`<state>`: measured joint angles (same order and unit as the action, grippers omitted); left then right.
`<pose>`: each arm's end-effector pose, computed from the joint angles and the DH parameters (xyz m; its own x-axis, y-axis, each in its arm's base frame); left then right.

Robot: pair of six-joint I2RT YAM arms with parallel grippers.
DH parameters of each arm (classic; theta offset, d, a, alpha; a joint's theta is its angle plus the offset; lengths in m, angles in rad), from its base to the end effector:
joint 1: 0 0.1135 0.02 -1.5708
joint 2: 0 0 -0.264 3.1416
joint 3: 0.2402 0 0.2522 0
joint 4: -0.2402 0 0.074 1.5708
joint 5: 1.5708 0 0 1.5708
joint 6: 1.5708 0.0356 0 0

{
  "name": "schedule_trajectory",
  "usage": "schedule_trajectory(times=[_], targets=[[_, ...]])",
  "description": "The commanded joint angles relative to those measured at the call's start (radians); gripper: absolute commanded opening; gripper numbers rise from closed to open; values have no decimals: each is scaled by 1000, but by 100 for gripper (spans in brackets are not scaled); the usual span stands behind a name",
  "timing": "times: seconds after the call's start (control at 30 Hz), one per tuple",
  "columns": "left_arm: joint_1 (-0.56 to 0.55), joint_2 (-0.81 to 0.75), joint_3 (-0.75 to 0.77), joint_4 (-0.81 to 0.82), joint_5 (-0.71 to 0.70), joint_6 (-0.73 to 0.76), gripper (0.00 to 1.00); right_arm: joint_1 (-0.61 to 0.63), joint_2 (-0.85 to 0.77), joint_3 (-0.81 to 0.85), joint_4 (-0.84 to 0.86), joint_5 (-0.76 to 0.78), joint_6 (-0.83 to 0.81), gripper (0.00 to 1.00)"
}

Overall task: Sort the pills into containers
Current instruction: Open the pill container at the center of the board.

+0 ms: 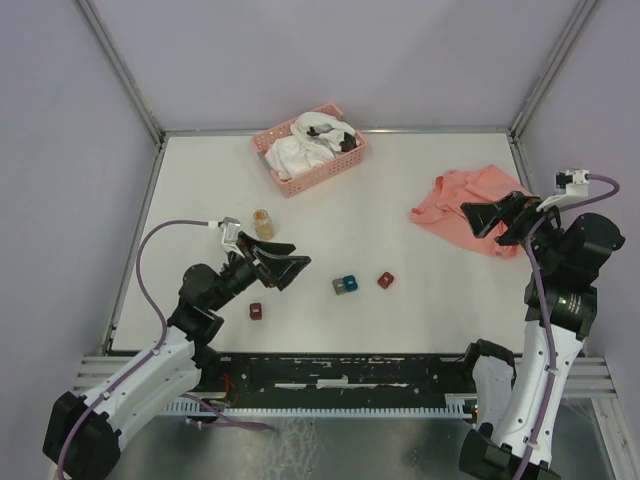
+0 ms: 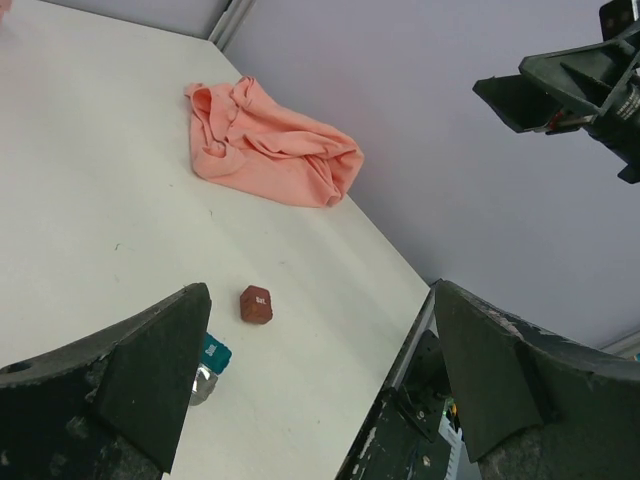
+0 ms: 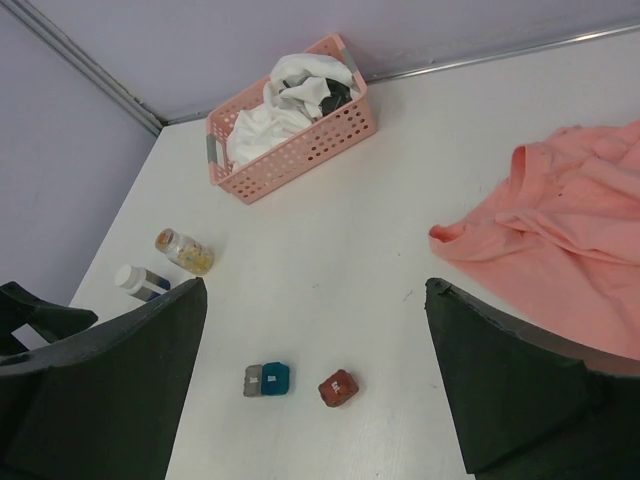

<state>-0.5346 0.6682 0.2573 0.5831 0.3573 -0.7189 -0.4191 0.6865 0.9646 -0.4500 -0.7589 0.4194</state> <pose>0.1374 -0.0958 0.2526 -0.3986 -0.4810 -0.7809 0.6794 0.4170 -0.6037 0.1317 -0.0318 0.3887 -0.2747 0.4458 -0.8519 -0.2323 0.8290 0.5087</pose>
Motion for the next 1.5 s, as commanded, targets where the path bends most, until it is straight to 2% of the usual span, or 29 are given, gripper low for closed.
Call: schedule_trajectory(times=[0.0, 0.37, 0.57, 0.67, 0.73, 0.87, 0.93, 0.97, 1.0, 1.1, 1.27, 1.37, 1.47], targets=[[-1, -29, 45, -25, -27, 42, 99, 3, -8, 29, 30, 24, 30, 99], [-2, -42, 36, -23, 4, 47, 99, 3, -7, -6, 91, -60, 9, 99], [-2, -18, 1, 81, 62, 14, 99, 3, 43, -115, 277, -397, -83, 99], [-7, 9, -18, 130, 84, -11, 99, 10, 102, -136, 297, -493, -110, 99], [-30, 25, -29, 149, 72, -2, 100, 21, 141, -111, 211, -557, -223, 99], [-149, 83, -22, 172, -4, 79, 100, 112, 194, -22, -266, -598, -827, 99], [-219, 113, -9, 172, -55, 145, 100, 184, 212, -6, -425, -600, -1116, 99], [-254, 123, -4, 174, -80, 183, 99, 222, 219, -9, -465, -589, -1209, 99], [-281, 129, -4, 179, -104, 220, 99, 266, 227, -14, -472, -564, -1270, 99], [-328, 143, -33, 235, -158, 305, 99, 412, 250, -33, -412, -428, -1320, 98], [-336, 164, -147, 469, -166, 385, 99, 617, 318, -77, -301, -247, -1405, 98], [-337, 156, -197, 552, -173, 455, 99, 721, 394, -71, -336, -191, -1554, 98], [-336, 148, -214, 553, -168, 520, 99, 823, 468, -61, -347, -135, -1673, 99]])
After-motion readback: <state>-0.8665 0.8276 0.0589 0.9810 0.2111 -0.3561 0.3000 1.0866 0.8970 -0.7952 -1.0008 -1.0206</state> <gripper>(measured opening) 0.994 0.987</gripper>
